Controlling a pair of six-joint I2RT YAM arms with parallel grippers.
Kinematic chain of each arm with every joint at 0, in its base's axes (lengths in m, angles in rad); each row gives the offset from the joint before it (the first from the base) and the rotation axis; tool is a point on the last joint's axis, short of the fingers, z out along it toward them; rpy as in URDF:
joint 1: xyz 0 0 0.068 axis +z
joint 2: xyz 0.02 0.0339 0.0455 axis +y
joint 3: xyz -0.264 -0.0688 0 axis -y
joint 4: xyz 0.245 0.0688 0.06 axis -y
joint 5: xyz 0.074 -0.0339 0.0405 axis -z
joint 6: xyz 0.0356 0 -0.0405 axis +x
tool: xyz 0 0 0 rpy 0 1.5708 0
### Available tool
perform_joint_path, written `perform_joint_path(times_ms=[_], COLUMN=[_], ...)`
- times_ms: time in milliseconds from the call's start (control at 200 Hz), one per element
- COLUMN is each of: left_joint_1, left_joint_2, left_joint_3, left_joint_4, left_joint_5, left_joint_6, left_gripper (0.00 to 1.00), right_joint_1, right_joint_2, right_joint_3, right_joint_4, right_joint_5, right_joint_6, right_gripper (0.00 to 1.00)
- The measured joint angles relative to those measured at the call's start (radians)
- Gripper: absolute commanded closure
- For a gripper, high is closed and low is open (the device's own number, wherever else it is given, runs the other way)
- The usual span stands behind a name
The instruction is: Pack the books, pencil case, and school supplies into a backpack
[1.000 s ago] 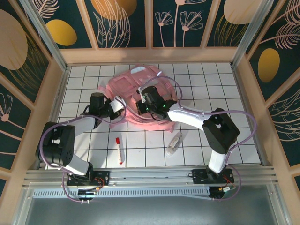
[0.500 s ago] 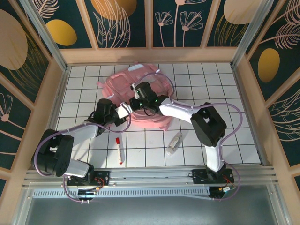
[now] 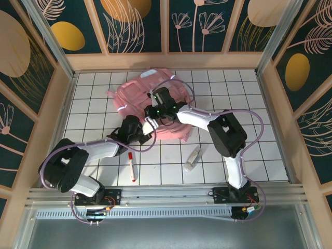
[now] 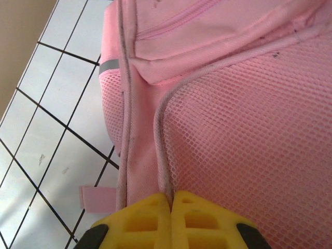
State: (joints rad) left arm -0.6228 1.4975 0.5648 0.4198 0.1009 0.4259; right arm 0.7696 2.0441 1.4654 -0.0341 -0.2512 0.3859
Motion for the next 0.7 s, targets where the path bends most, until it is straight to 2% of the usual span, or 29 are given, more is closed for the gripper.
perform_joint_path(times_ms=[220, 295, 355, 490, 596, 701], left_joint_1=[-0.08, -0.087, -0.09, -0.166, -0.227, -0.215], left_joint_2=[0.125, 0.142, 0.143, 0.109, 0.013, -0.106], left_joint_3=[0.023, 0.023, 0.024, 0.045, 0.075, 0.095], left_joint_4=[0.12, 0.149, 0.154, 0.132, 0.07, -0.031], left_joint_5=[-0.068, -0.069, -0.055, 0.111, 0.233, 0.27], left_joint_6=[-0.13, -0.169, -0.176, -0.141, -0.083, -0.008], left_gripper=[1.0, 0.87, 0.72, 0.7, 0.69, 0.61], right_joint_1=[-0.034, -0.042, -0.047, -0.06, -0.067, -0.089], right_joint_2=[0.018, 0.018, 0.018, 0.019, 0.019, 0.016], right_joint_3=[-0.002, -0.002, -0.003, -0.015, -0.019, -0.019], right_joint_4=[-0.014, -0.016, -0.014, 0.053, 0.102, 0.105], right_joint_5=[-0.05, -0.064, -0.072, -0.108, -0.135, -0.153], right_joint_6=[0.041, 0.043, 0.043, 0.043, 0.041, 0.037], right_gripper=[1.0, 1.0, 1.0, 1.0, 0.8, 0.65])
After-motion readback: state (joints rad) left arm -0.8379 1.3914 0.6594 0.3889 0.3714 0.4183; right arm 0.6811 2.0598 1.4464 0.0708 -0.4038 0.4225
